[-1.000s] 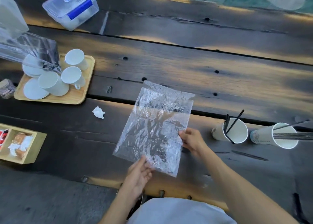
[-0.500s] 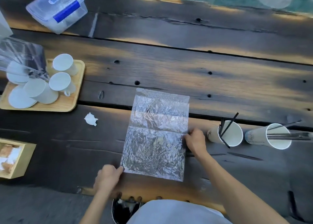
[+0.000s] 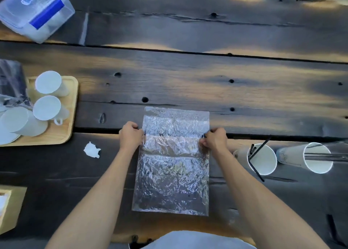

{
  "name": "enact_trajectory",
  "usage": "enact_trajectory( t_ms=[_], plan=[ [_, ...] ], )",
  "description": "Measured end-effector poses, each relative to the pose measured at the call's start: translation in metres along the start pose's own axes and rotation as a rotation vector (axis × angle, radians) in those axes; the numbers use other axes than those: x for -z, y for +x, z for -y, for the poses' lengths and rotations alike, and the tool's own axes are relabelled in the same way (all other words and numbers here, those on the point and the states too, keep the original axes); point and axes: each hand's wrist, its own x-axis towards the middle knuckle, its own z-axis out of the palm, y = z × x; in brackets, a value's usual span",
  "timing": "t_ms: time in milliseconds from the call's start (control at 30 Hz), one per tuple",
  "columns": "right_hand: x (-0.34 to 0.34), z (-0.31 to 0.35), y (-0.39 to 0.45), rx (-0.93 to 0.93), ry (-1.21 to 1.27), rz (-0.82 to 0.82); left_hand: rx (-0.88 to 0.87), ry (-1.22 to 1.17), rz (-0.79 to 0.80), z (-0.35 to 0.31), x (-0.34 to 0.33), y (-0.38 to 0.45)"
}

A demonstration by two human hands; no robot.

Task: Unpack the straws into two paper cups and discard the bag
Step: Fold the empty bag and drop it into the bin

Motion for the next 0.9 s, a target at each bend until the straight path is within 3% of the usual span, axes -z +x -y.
enact_trajectory(
  t_ms=[167,433,567,700,900],
  plan=[
    [0.0,0.002,0.008,-0.018,0.142,-0.045,0.097,-0.235,0.05,-0.016,-0.006,-0.003],
    [0.025,0.009,-0.031,0.327,0.244,0.043,-0.067,-0.521,0.135,-0.004,0.036,-0.027],
    [0.036,-0.004,-0.062,0.408,0.228,0.112,-0.1,-0.649,0.172,0.016,0.052,-0.055],
    [0.047,-0.03,-0.088,0.403,0.238,0.238,-0.096,-0.722,0.202,0.043,0.057,-0.086],
    [0.059,-0.078,-0.111,0.255,0.248,0.32,-0.075,-0.701,0.237,0.095,0.056,-0.12]
  ],
)
